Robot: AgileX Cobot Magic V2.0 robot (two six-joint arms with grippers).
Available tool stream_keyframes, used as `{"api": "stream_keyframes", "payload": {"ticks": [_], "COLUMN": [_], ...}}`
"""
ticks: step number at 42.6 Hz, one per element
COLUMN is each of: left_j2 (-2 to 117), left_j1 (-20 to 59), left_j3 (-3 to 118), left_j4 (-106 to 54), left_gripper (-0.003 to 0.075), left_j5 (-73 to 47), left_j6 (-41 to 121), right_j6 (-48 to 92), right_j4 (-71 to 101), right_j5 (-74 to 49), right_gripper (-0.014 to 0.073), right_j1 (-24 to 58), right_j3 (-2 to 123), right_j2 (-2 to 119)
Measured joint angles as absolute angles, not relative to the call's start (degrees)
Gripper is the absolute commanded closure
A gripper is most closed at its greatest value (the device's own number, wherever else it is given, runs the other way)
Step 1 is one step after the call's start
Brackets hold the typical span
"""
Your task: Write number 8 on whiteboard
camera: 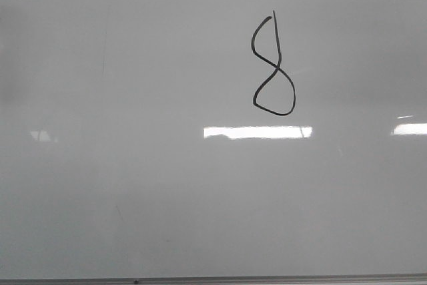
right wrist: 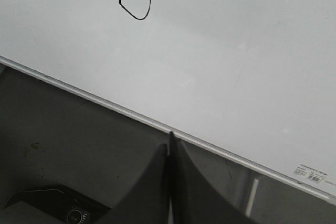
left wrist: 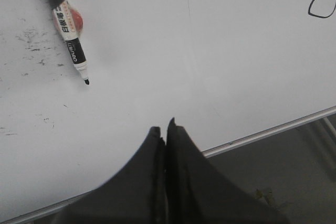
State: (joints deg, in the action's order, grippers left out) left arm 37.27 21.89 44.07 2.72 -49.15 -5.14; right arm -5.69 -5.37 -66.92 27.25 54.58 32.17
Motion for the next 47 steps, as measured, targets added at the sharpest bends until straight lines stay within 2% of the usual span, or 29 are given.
{"api": "stream_keyframes", "payload": {"ticks": [36,47], "left_j2": [36.5,25.9], "left_j1": [21.9,14.9], "left_j3": [43.7,35.9], "left_j4": [2.7,3.1], "left_gripper": [0.0741,0.0741], "left_j5": [-48.9,-43.7], "left_j6": [-5.1,-5.0], "right_j6": [-5.7,-5.7], "right_j4": [-5.4,-5.4], "right_j5": [-67.0,-67.0], "right_gripper": [0.0663,0.0663], "right_j1": [27.3,27.3], "right_j3": [54.6,54.6], "right_j2": [32.2,32.2]}}
